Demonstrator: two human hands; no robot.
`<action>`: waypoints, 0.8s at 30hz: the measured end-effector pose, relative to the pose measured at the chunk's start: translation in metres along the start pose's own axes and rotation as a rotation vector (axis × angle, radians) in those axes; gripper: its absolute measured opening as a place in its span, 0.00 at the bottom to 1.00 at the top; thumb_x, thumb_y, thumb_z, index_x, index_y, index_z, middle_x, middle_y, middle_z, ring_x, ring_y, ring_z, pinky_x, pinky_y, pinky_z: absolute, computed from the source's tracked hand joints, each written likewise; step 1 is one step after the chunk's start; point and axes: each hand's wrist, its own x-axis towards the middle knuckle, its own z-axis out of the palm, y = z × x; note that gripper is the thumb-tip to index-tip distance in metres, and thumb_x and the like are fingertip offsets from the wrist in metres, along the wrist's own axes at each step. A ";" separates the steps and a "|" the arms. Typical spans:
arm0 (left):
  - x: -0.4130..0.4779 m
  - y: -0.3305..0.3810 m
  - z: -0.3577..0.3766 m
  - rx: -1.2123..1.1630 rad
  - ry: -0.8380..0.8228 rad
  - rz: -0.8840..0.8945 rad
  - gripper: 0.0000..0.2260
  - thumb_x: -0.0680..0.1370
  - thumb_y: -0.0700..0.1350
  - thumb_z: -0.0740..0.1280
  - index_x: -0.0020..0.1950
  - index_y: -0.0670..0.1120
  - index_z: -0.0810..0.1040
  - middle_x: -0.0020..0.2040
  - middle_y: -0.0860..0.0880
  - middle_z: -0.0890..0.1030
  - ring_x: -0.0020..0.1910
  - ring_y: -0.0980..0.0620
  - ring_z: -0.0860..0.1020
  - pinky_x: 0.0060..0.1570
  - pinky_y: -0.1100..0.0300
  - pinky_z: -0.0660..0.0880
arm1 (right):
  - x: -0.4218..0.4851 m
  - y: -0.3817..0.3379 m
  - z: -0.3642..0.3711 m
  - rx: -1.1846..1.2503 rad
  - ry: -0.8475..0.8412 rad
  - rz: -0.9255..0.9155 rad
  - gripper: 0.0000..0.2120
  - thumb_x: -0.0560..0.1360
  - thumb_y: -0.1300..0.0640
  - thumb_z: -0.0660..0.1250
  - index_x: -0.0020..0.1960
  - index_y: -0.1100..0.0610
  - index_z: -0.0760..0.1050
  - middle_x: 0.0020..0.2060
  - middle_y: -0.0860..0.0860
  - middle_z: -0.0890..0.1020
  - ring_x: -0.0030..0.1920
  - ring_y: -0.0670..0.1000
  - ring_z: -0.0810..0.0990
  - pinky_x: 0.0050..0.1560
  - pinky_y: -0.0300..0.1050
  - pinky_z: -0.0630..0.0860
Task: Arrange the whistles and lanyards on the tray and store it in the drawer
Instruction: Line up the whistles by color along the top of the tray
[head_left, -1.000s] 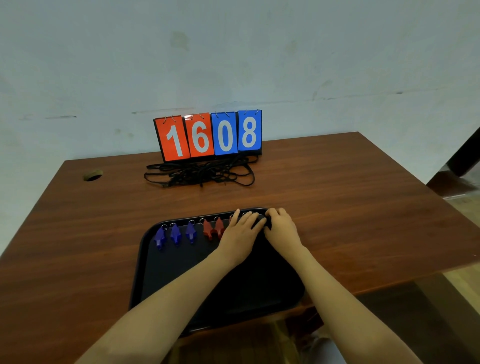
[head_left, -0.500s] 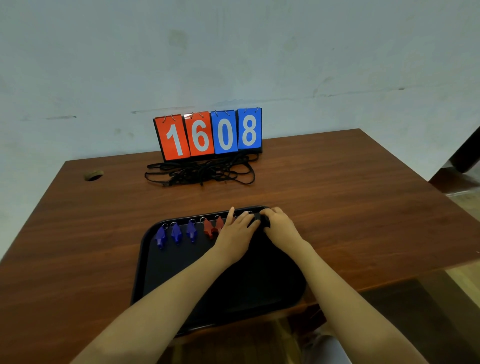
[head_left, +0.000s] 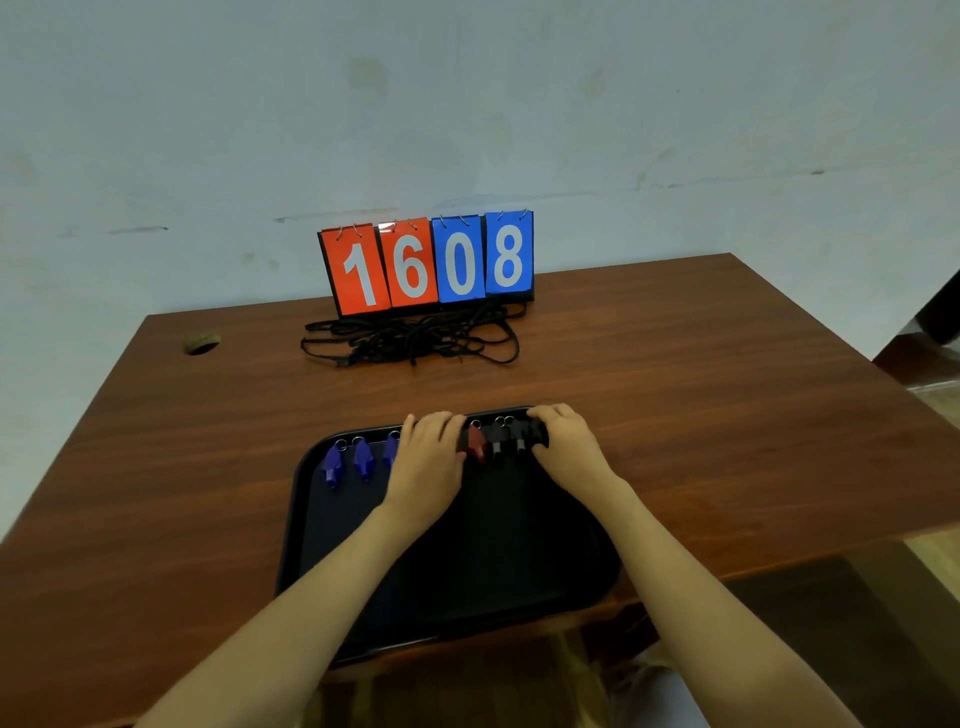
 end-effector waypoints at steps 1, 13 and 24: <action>-0.003 -0.008 -0.002 -0.006 -0.004 -0.033 0.21 0.79 0.44 0.62 0.71 0.45 0.66 0.69 0.48 0.69 0.71 0.50 0.64 0.74 0.50 0.48 | 0.000 -0.001 0.000 -0.006 0.016 -0.015 0.22 0.75 0.66 0.63 0.69 0.58 0.68 0.65 0.54 0.70 0.64 0.56 0.68 0.61 0.45 0.70; -0.012 -0.031 -0.004 0.064 -0.053 -0.114 0.17 0.79 0.51 0.61 0.66 0.48 0.72 0.65 0.51 0.74 0.68 0.51 0.67 0.74 0.48 0.47 | 0.004 -0.052 0.035 -0.239 -0.059 -0.388 0.22 0.76 0.53 0.64 0.70 0.53 0.68 0.68 0.50 0.71 0.74 0.54 0.58 0.76 0.53 0.52; -0.016 -0.038 -0.013 0.087 -0.095 -0.108 0.17 0.81 0.50 0.57 0.69 0.49 0.70 0.69 0.52 0.71 0.72 0.52 0.63 0.74 0.47 0.42 | 0.008 -0.066 0.052 -0.242 -0.117 -0.312 0.19 0.79 0.55 0.60 0.70 0.51 0.67 0.69 0.46 0.71 0.76 0.50 0.55 0.73 0.61 0.37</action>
